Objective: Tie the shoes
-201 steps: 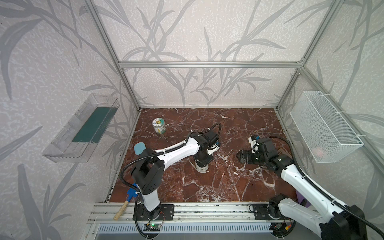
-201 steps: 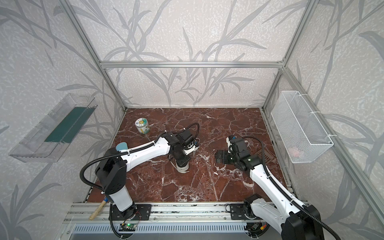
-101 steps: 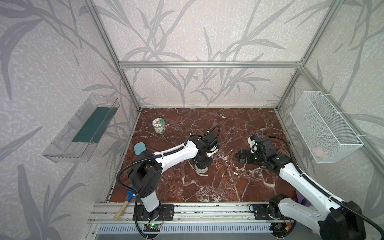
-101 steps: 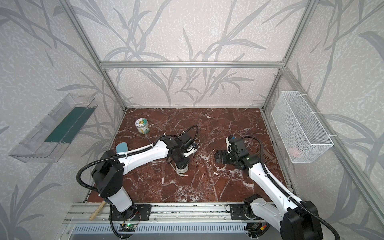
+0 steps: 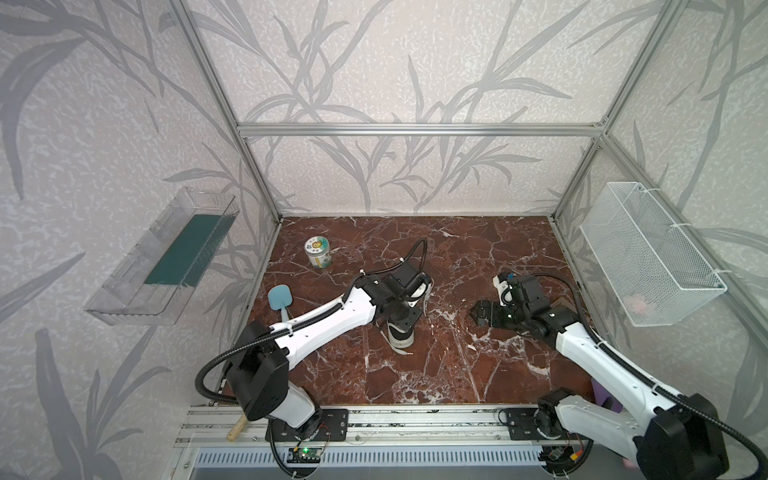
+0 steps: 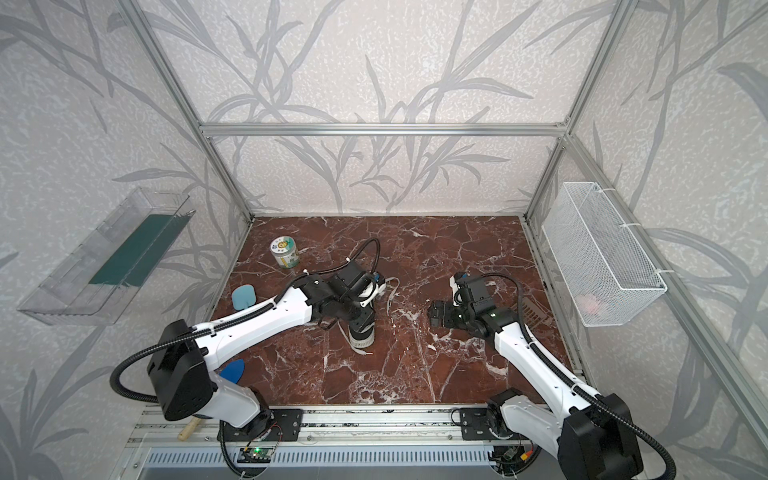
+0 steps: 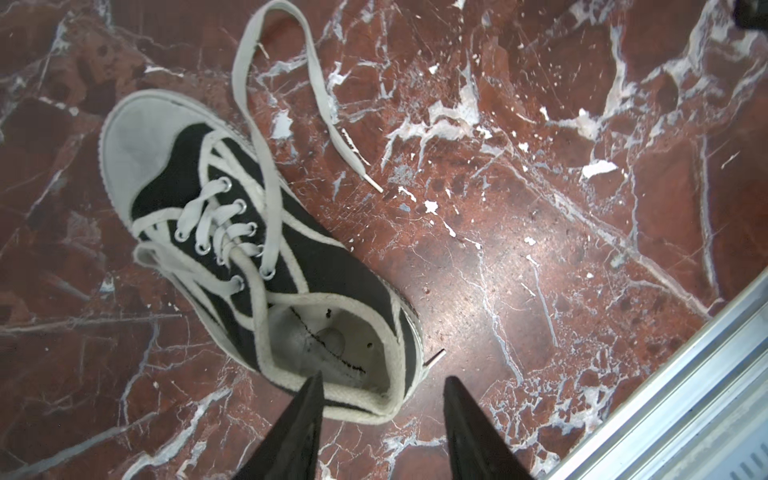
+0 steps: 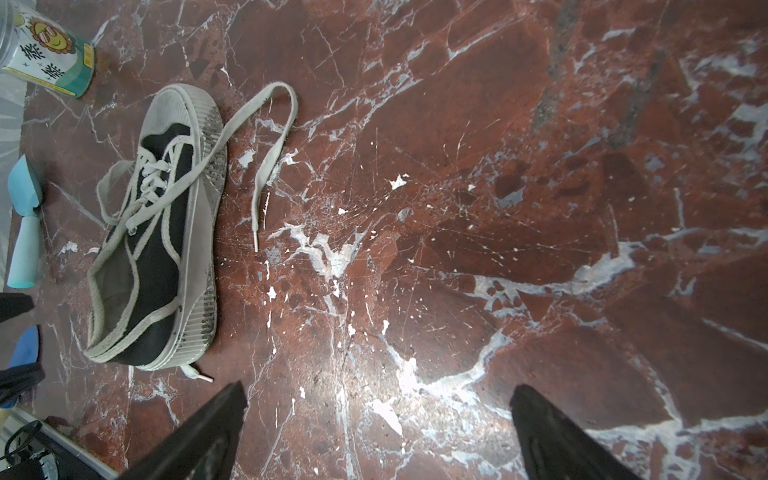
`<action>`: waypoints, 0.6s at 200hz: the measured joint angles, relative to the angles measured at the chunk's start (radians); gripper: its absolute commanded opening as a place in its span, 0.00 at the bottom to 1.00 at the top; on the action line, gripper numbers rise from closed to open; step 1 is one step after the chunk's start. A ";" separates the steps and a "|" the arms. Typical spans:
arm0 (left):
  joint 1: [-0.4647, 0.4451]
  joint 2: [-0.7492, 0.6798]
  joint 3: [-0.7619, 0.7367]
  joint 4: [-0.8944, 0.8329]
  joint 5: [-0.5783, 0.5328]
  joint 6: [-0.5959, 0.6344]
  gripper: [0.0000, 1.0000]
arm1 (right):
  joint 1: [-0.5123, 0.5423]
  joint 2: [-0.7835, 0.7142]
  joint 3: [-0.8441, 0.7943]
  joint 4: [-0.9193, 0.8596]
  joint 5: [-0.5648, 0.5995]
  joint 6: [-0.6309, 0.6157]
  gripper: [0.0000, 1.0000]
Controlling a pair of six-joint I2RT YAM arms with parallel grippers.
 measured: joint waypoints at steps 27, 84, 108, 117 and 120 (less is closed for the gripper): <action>0.137 -0.044 -0.077 0.062 0.037 -0.086 0.53 | 0.000 0.026 0.008 0.001 -0.008 0.000 0.99; 0.301 -0.071 -0.215 0.138 0.017 -0.219 0.24 | 0.000 0.061 0.029 0.002 -0.016 0.000 0.99; 0.334 -0.032 -0.214 0.163 0.027 -0.240 0.21 | 0.000 0.074 0.036 0.002 -0.017 0.000 0.99; 0.343 -0.002 -0.209 0.167 0.033 -0.243 0.20 | 0.000 0.075 0.037 0.002 -0.019 0.000 0.99; 0.344 0.009 -0.207 0.169 0.036 -0.245 0.20 | 0.000 0.075 0.037 0.002 -0.020 0.000 0.99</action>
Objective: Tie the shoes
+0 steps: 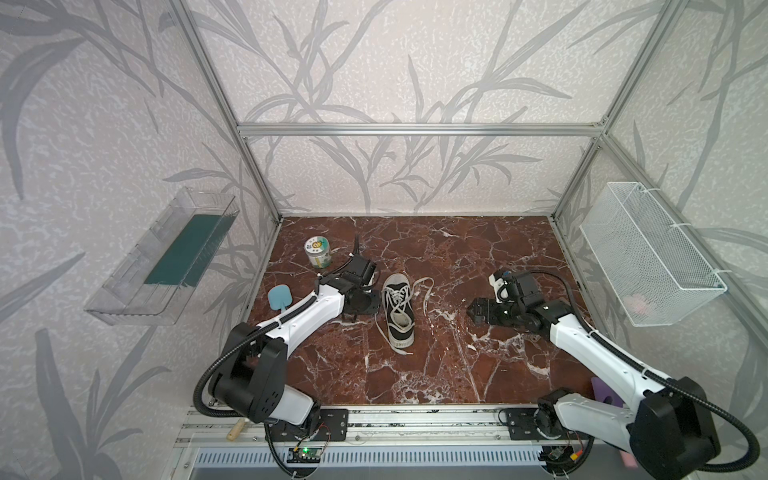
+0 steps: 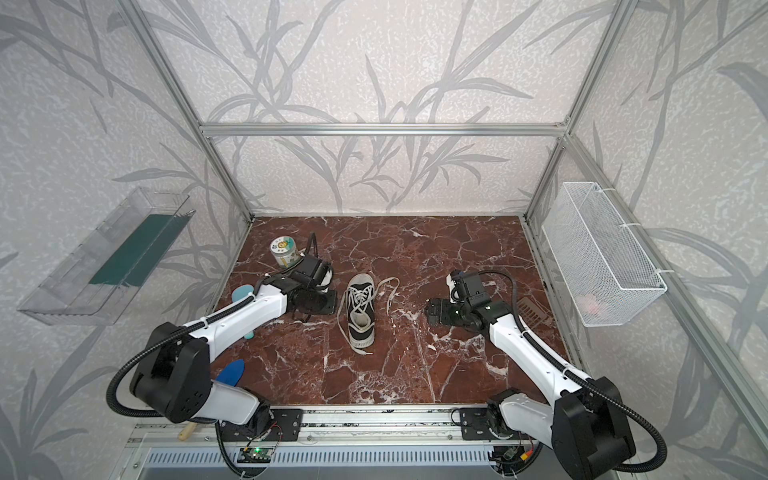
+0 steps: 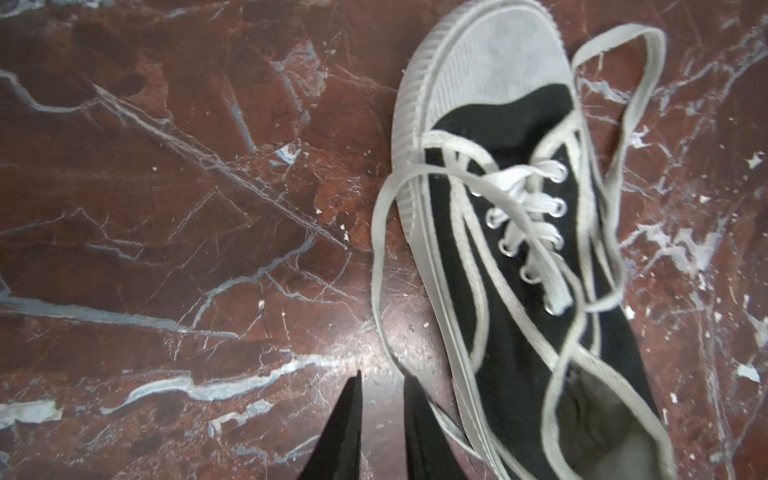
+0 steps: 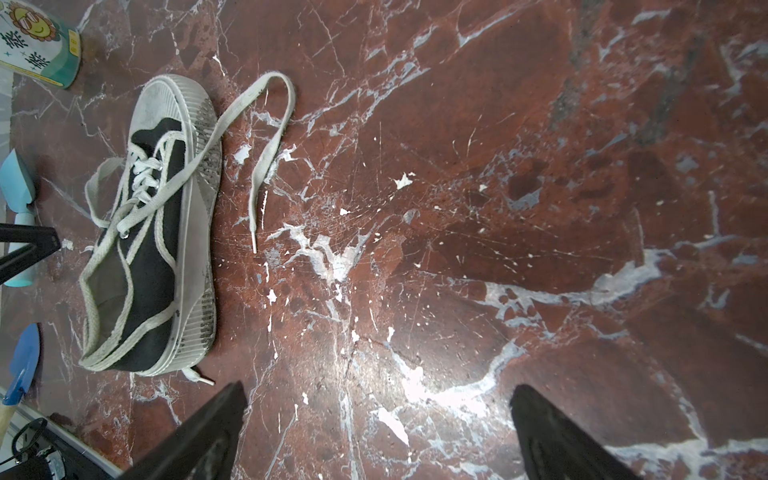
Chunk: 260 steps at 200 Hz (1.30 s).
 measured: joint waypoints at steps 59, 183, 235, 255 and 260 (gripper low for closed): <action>0.002 0.206 0.048 0.061 0.081 -0.013 0.17 | 0.000 0.023 0.006 0.000 -0.002 -0.002 0.99; -0.002 0.181 0.053 0.100 0.087 -0.035 0.24 | 0.023 0.109 0.071 -0.022 0.014 -0.005 0.98; -0.001 0.072 0.031 0.060 -0.002 -0.014 0.27 | 0.153 0.316 0.262 -0.099 0.123 -0.031 0.82; 0.003 0.052 0.000 0.048 -0.020 -0.010 0.28 | 0.200 0.426 0.365 -0.130 0.156 -0.039 0.75; 0.005 0.045 -0.009 0.043 -0.026 -0.010 0.28 | 0.210 0.452 0.387 -0.135 0.163 -0.040 0.73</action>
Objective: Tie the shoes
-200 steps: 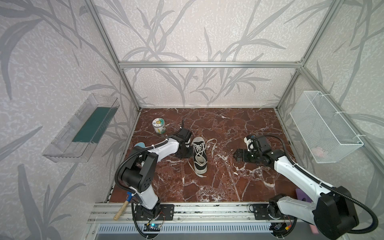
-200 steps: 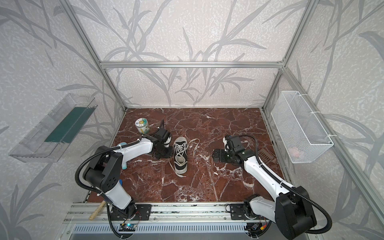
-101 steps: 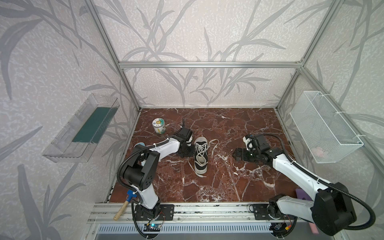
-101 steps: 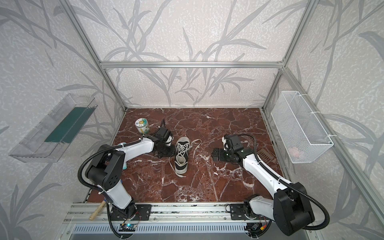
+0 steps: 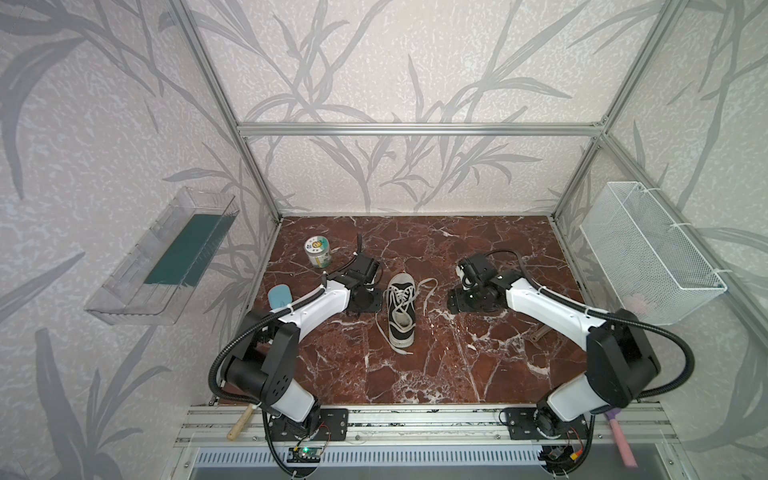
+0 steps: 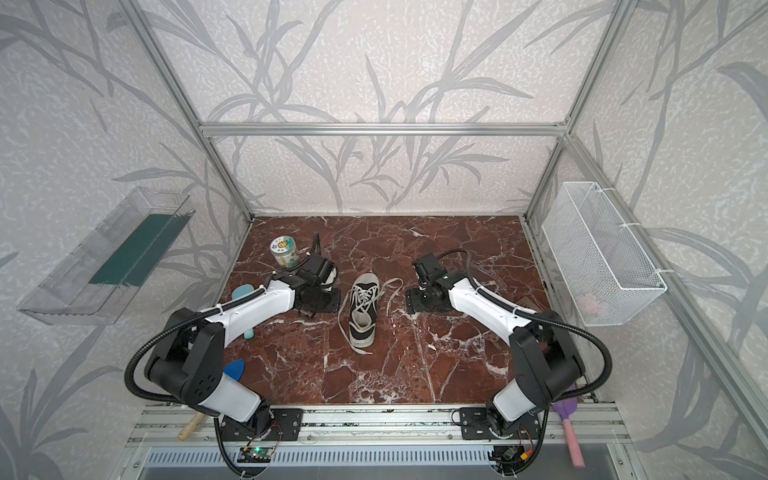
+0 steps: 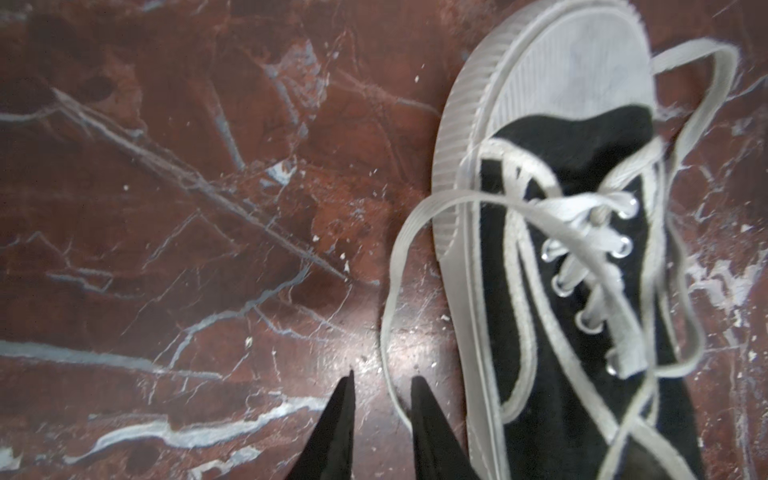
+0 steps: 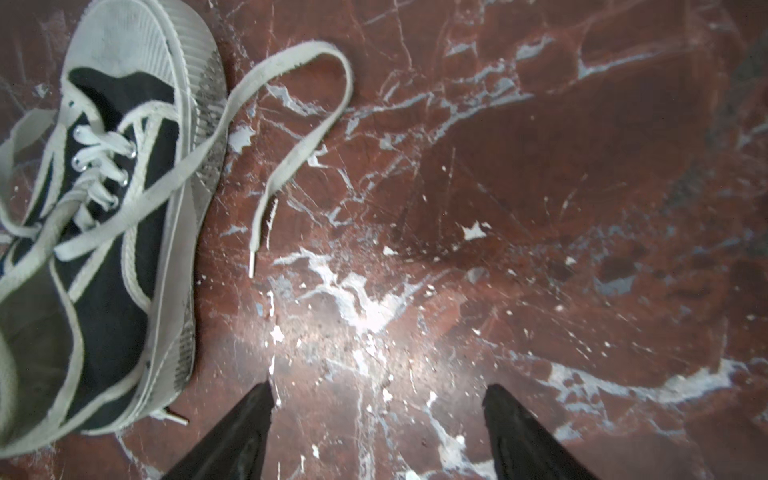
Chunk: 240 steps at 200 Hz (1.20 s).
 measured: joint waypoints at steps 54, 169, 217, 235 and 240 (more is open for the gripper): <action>0.023 -0.061 -0.051 -0.028 -0.013 0.008 0.28 | 0.074 0.233 0.171 -0.023 0.006 0.003 0.58; 0.062 -0.092 -0.109 -0.031 -0.009 0.015 0.28 | 0.093 0.429 0.322 -0.002 -0.072 0.005 0.34; 0.071 -0.103 -0.109 -0.033 -0.010 0.017 0.28 | 0.093 0.440 0.323 0.010 -0.076 0.006 0.09; 0.074 -0.105 -0.109 -0.037 -0.010 0.017 0.28 | 0.093 0.443 0.323 0.011 -0.077 0.006 0.00; 0.076 -0.106 -0.109 -0.038 -0.009 0.018 0.28 | 0.092 0.443 0.323 0.011 -0.078 0.005 0.00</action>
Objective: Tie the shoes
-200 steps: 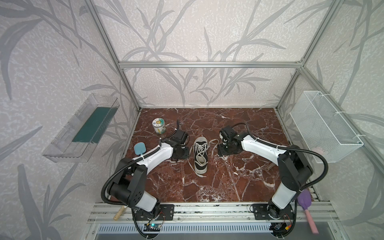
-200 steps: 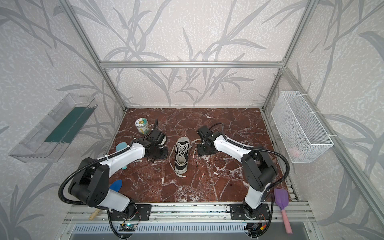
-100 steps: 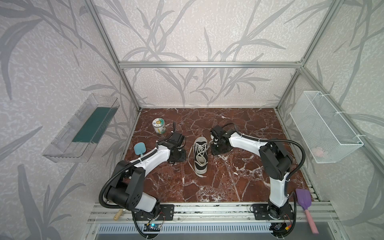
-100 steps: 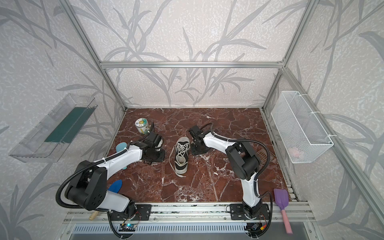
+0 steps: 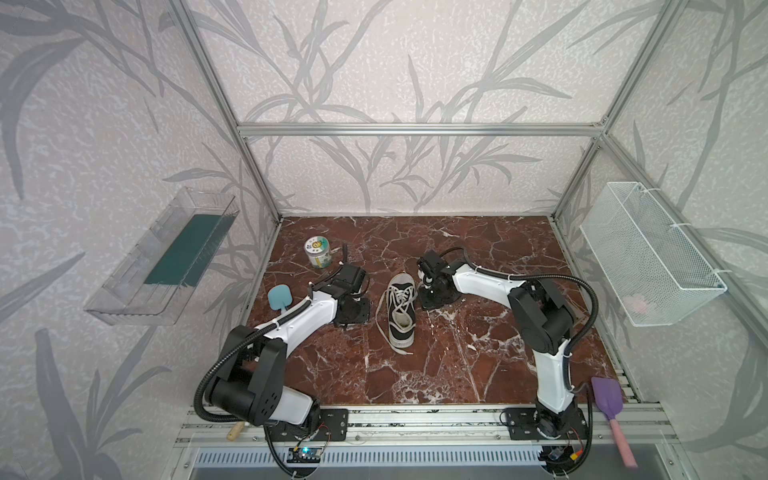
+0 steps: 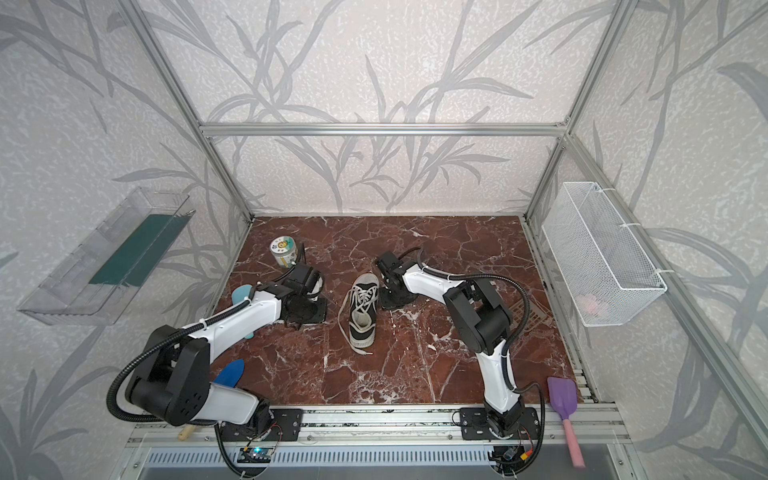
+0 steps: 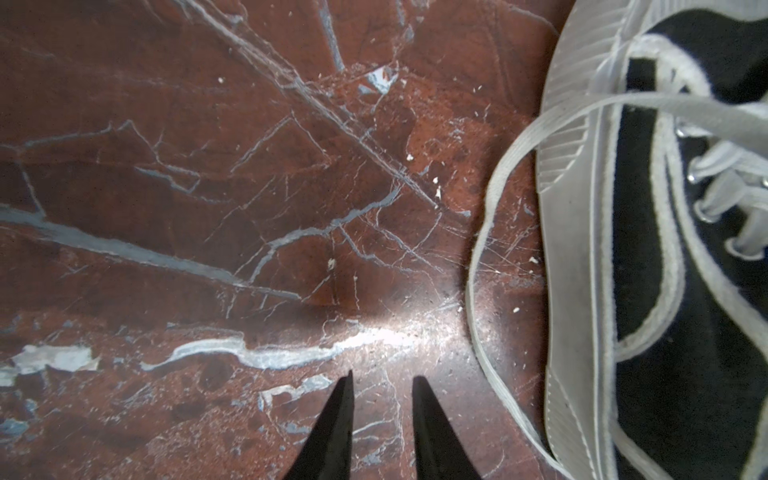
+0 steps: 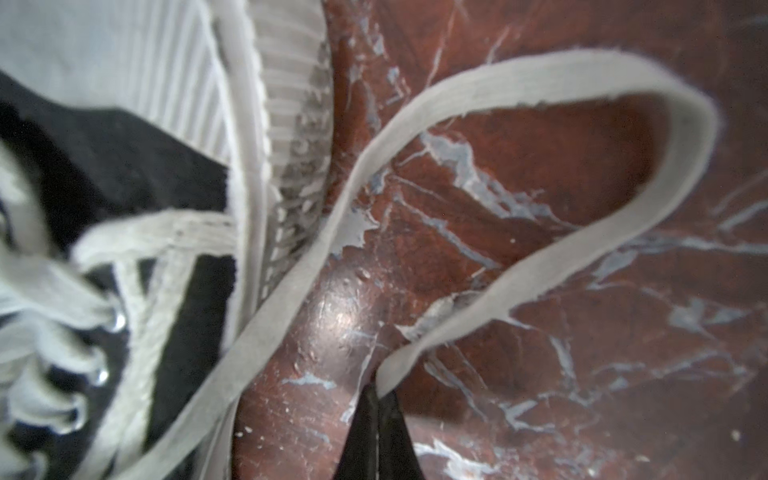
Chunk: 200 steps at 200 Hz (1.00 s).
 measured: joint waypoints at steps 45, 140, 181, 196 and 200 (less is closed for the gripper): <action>0.015 -0.032 0.000 -0.023 0.000 0.006 0.28 | -0.003 -0.072 -0.029 -0.021 0.012 -0.002 0.00; 0.065 -0.129 -0.002 -0.070 0.028 0.007 0.28 | 0.007 -0.371 0.060 -0.033 -0.069 0.049 0.00; 0.093 -0.208 -0.057 -0.076 0.052 -0.002 0.28 | 0.060 -0.190 0.337 -0.027 -0.122 0.086 0.00; 0.099 -0.233 -0.077 -0.077 0.061 -0.014 0.28 | 0.090 -0.114 0.423 -0.026 -0.136 0.097 0.00; 0.100 -0.238 -0.082 -0.076 0.063 -0.015 0.28 | 0.097 -0.095 0.445 -0.026 -0.140 0.101 0.00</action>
